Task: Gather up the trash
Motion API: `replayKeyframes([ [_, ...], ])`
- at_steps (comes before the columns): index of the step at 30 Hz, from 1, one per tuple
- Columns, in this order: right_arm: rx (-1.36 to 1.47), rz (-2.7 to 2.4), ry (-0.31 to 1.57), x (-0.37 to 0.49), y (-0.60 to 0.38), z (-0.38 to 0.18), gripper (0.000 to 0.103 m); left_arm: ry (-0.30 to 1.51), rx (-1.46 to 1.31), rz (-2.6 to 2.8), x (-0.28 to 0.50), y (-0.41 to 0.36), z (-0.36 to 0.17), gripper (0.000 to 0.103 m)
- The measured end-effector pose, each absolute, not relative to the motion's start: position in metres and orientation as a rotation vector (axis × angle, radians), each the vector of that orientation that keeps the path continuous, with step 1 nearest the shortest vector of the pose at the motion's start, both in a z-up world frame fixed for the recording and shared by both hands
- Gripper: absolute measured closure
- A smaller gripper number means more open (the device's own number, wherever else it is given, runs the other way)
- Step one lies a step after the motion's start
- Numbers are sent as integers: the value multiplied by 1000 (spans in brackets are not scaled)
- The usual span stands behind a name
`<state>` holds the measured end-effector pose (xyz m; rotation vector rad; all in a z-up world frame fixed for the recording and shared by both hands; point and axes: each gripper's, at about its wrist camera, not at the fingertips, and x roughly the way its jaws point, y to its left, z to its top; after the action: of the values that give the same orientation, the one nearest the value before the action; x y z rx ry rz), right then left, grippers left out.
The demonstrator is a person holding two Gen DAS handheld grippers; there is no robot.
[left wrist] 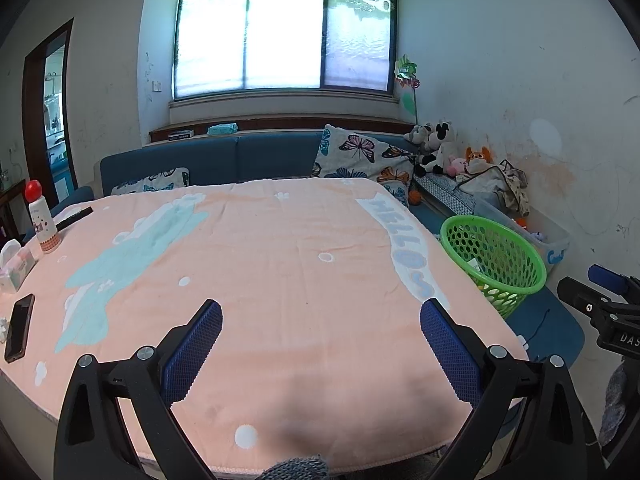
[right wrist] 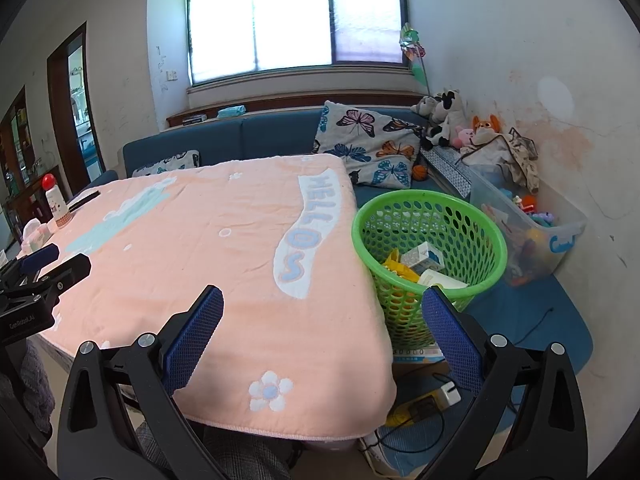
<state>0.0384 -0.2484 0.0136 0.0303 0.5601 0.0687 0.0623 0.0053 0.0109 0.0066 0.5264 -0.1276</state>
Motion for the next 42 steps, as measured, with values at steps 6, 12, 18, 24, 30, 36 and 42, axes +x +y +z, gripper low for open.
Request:
replayKeyframes([
  [6, 31, 68, 558, 38, -248, 14, 5, 526, 11, -132, 61, 5, 11, 7],
  [12, 30, 69, 557, 36, -245, 15, 5, 526, 12, -132, 60, 4, 11, 7],
  [18, 31, 70, 557, 36, -245, 16, 4, 525, 9, -129, 59, 5, 11, 7],
  [24, 31, 72, 559, 36, -245, 16, 4, 529, 6, -129, 58, 4, 11, 7],
  [30, 32, 74, 559, 36, -244, 18, 5, 528, 6, -129, 58, 5, 11, 7],
  [36, 34, 74, 559, 36, -245, 17, 5, 529, 5, -128, 58, 6, 11, 7],
  [42, 35, 76, 560, 37, -245, 18, 4, 528, 6, -127, 59, 6, 10, 7],
])
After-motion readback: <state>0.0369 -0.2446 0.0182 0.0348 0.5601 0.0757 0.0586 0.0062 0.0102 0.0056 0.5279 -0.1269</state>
